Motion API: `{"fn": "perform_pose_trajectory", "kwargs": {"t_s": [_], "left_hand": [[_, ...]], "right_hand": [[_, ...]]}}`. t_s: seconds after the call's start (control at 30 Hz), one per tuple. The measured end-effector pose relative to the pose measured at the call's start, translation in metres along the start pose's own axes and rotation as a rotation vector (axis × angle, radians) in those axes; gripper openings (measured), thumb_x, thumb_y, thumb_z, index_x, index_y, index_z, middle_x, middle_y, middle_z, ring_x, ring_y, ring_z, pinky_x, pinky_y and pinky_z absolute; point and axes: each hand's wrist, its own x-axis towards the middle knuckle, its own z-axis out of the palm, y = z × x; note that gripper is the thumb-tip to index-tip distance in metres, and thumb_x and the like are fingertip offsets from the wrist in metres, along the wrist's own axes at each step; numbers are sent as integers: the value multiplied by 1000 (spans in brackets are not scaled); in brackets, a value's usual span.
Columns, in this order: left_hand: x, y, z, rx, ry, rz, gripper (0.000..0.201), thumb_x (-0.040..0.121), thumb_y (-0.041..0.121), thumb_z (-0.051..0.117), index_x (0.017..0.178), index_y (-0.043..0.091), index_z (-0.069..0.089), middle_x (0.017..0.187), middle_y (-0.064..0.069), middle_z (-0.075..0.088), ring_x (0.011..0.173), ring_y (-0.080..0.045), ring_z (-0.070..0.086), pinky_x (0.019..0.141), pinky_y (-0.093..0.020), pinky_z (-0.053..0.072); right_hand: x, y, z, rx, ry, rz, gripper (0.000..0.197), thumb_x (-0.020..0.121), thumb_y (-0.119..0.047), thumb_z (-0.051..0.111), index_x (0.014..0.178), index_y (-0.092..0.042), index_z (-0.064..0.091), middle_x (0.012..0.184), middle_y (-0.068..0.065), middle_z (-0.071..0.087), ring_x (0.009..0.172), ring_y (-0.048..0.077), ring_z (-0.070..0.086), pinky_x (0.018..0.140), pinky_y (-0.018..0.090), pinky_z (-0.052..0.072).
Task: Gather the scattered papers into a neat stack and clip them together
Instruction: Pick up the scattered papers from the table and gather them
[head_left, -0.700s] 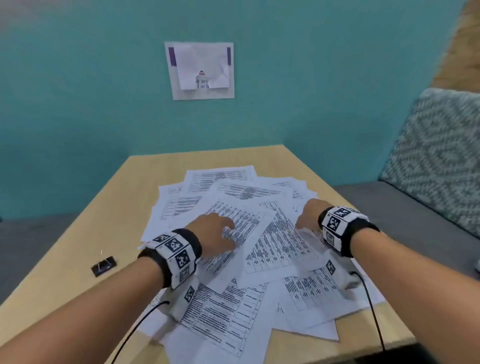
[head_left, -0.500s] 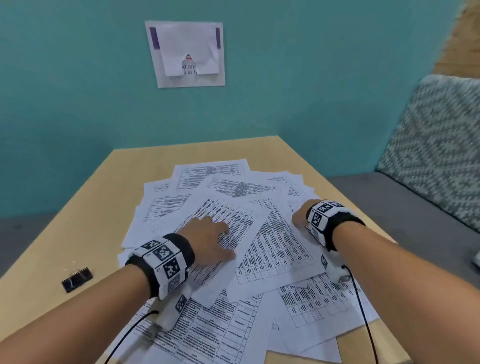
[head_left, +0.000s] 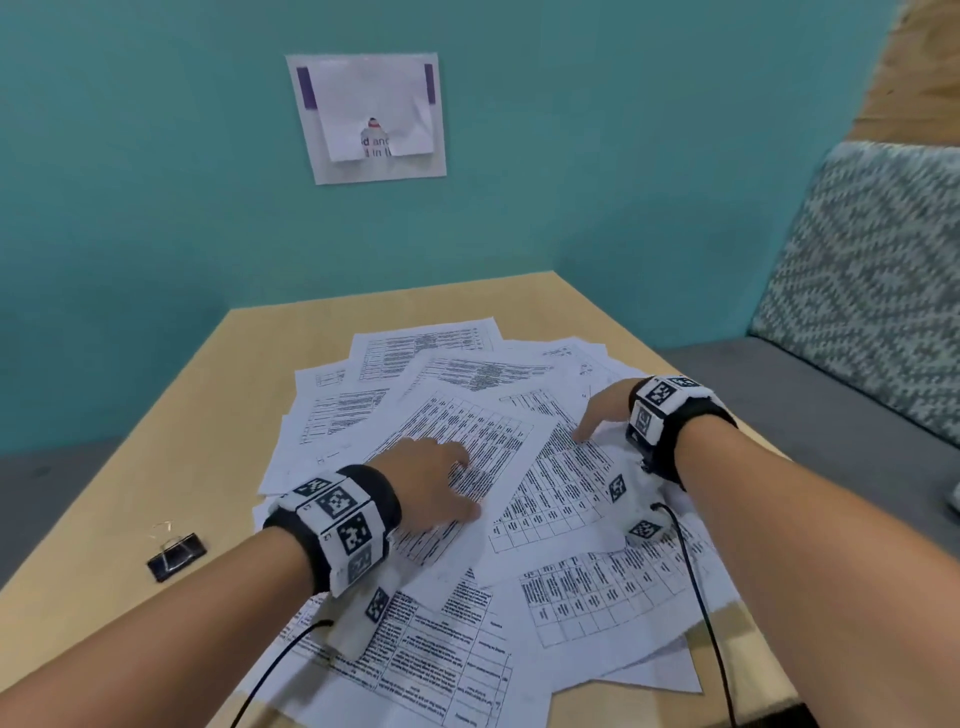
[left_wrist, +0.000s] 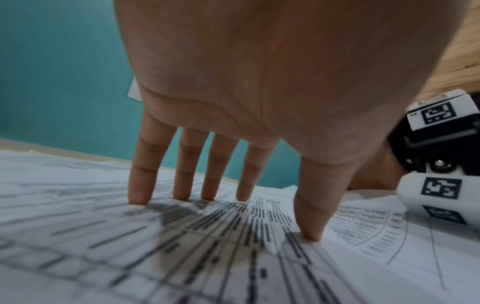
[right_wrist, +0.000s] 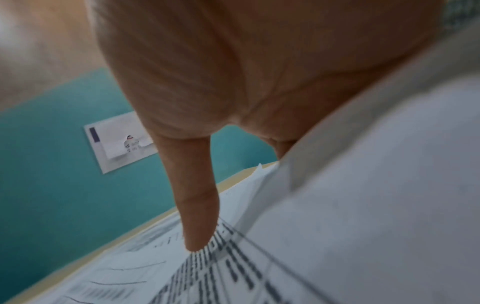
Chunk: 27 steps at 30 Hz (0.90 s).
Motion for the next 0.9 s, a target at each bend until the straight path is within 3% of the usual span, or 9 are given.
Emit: {"fn": "perform_pose_trajectory", "kwargs": {"t_s": [0.13, 0.27, 0.43, 0.47, 0.57, 0.7, 0.77, 0.83, 0.9], "left_hand": [[-8, -1, 3, -66, 15, 8, 57, 94, 47, 68, 142, 23, 52, 136, -1, 58, 107, -18, 54, 86, -30, 45], [-14, 0, 7, -72, 17, 24, 57, 90, 43, 71, 144, 32, 55, 147, -3, 49, 132, -24, 49, 106, -39, 47], [-18, 10, 10, -94, -10, 68, 55, 92, 52, 67, 143, 38, 52, 142, -3, 54, 126, -25, 57, 102, -35, 48], [-18, 11, 11, -116, -4, 86, 54, 92, 51, 67, 142, 37, 53, 145, -1, 54, 128, -24, 56, 104, -35, 47], [-17, 12, 12, -195, 13, 104, 58, 92, 48, 69, 146, 35, 50, 155, 0, 47, 132, -21, 53, 109, -36, 45], [-12, 3, 7, -299, 86, 68, 58, 94, 42, 70, 147, 31, 49, 151, -6, 49, 115, -20, 55, 94, -28, 43], [-8, -9, 5, -295, 141, -15, 59, 93, 43, 70, 147, 29, 49, 154, -3, 47, 130, -23, 52, 101, -31, 43], [-3, -22, 6, -213, 126, -117, 64, 94, 47, 65, 150, 26, 44, 154, -3, 48, 136, -25, 49, 107, -35, 44], [0, -30, 6, -168, 69, -182, 63, 95, 48, 60, 150, 23, 41, 148, -4, 54, 128, -25, 54, 101, -35, 47]], "right_hand": [[-9, 0, 4, 129, 26, 47, 65, 96, -28, 66, 150, -2, 40, 159, 14, 35, 142, 30, 39, 110, 34, 37], [-18, -3, 13, 234, 50, 24, 72, 94, -31, 69, 151, -2, 37, 159, 14, 35, 143, 30, 38, 110, 34, 36], [-11, -7, 22, 379, 119, 67, 63, 85, -38, 77, 136, -5, 57, 148, 12, 48, 123, 30, 54, 79, 25, 43], [-9, -6, 21, 401, 125, 53, 64, 85, -39, 77, 137, -7, 58, 150, 10, 46, 123, 30, 54, 80, 25, 44], [-6, -4, 23, 528, 147, 70, 89, 82, -29, 82, 153, -2, 35, 156, 13, 38, 137, 32, 46, 99, 35, 44], [2, -1, 29, 536, 242, 78, 89, 79, -24, 85, 150, -2, 36, 147, 15, 50, 132, 33, 52, 105, 39, 47], [6, 1, 30, 550, 265, 61, 80, 82, -23, 83, 147, -2, 42, 136, 15, 58, 118, 30, 60, 96, 37, 52], [10, 6, 28, 591, 295, 69, 66, 82, -22, 83, 137, 0, 53, 113, 13, 66, 87, 25, 65, 76, 33, 55], [13, 10, 25, 637, 354, 85, 50, 81, -20, 84, 120, 2, 62, 107, 12, 69, 86, 26, 65, 79, 32, 55]]}}
